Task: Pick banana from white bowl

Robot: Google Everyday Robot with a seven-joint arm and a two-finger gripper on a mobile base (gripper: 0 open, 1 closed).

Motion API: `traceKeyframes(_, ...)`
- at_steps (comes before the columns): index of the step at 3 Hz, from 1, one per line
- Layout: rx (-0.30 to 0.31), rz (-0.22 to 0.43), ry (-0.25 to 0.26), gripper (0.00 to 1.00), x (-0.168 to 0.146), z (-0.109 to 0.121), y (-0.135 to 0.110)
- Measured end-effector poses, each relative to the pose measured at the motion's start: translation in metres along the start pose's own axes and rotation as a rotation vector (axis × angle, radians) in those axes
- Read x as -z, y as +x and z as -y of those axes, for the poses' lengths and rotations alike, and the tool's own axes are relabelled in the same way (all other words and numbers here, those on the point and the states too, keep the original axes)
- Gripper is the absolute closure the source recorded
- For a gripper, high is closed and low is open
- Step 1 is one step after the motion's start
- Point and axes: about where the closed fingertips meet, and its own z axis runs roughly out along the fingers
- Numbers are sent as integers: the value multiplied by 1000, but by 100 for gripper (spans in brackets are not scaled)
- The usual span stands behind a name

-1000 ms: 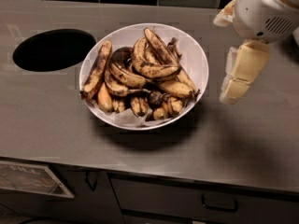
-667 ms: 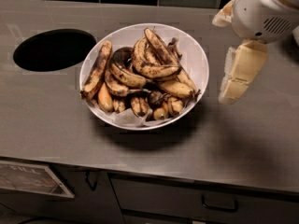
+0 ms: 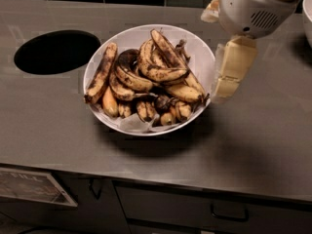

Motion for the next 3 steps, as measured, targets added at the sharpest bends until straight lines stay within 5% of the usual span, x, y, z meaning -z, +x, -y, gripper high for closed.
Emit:
traceKeyframes(2, 41, 44, -63, 0, -15, -5, -39)
traceKeyframes(3, 56, 55, -83, 8, -22, -5, -49)
